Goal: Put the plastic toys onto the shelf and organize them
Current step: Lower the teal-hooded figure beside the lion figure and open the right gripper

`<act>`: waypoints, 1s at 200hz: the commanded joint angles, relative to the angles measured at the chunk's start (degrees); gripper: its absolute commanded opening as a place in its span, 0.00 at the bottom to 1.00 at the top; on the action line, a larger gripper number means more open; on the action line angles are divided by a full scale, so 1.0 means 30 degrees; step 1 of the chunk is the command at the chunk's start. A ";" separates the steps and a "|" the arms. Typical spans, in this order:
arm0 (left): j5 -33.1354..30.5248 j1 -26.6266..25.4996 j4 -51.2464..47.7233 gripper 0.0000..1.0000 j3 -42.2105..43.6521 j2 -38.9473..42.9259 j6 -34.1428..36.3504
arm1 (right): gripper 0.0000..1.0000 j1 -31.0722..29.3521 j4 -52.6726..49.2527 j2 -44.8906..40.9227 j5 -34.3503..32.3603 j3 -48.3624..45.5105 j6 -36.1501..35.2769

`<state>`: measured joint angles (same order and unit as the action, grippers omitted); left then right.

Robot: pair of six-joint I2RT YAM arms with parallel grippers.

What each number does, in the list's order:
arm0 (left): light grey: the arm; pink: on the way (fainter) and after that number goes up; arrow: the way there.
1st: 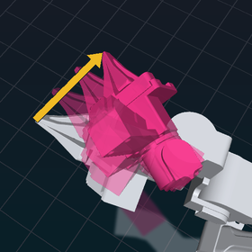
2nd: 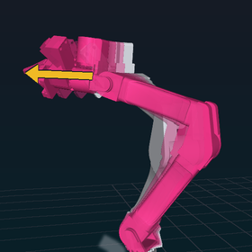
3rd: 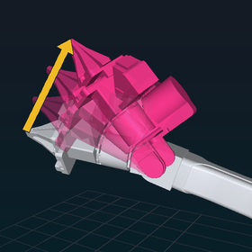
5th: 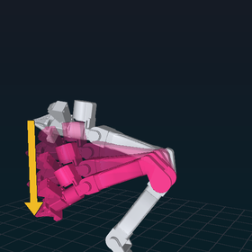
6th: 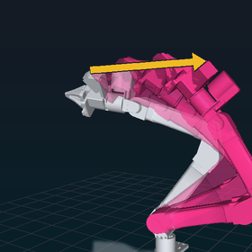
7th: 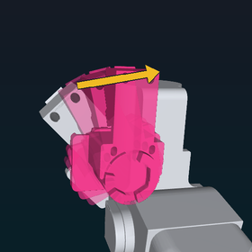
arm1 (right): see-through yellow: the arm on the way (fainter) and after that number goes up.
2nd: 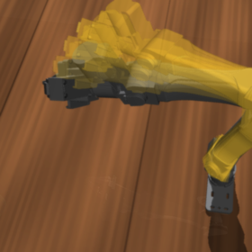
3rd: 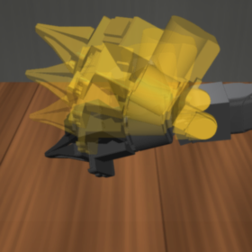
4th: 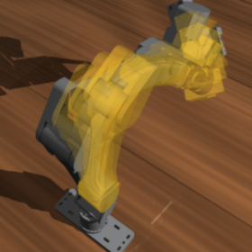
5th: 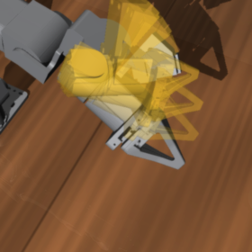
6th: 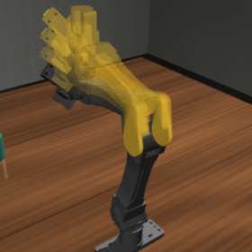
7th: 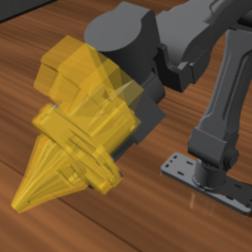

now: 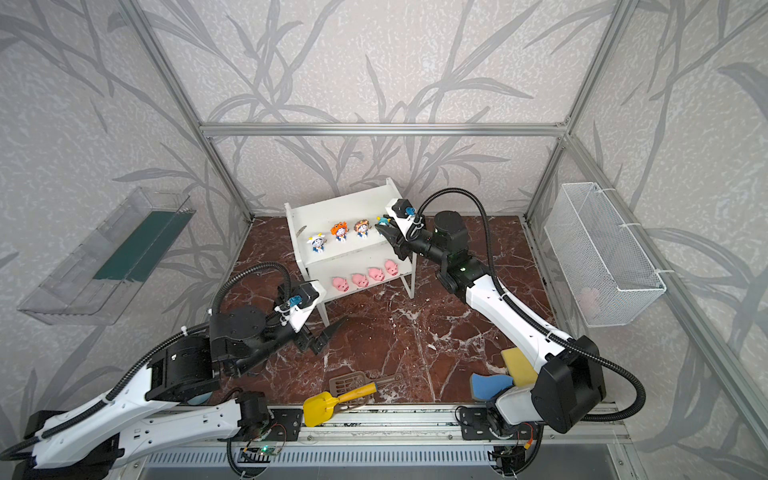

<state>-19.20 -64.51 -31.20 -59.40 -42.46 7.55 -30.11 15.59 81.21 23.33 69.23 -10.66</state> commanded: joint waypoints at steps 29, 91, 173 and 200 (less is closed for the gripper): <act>0.0124 -0.0079 0.0264 0.99 0.0316 0.0354 0.0267 | 0.30 0.0059 0.0419 0.0656 -0.0786 -0.0225 -0.0516; 0.0189 -0.0085 0.0322 0.99 0.0490 0.0479 0.0358 | 0.31 0.0020 0.0676 0.0821 -0.1047 -0.0343 -0.0731; 0.0303 -0.0077 0.0430 0.99 0.0596 0.0517 0.0383 | 0.38 -0.0086 0.0586 0.0284 -0.1302 -0.0179 -0.0959; 0.0329 -0.0072 0.0491 0.99 0.0683 0.0501 0.0383 | 0.39 -0.0148 0.0548 -0.0104 -0.1477 -0.0222 -0.0985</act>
<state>-18.79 -64.51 -31.11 -58.06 -41.43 7.57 -31.03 17.50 82.37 21.47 69.23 -12.78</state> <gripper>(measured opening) 0.992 0.386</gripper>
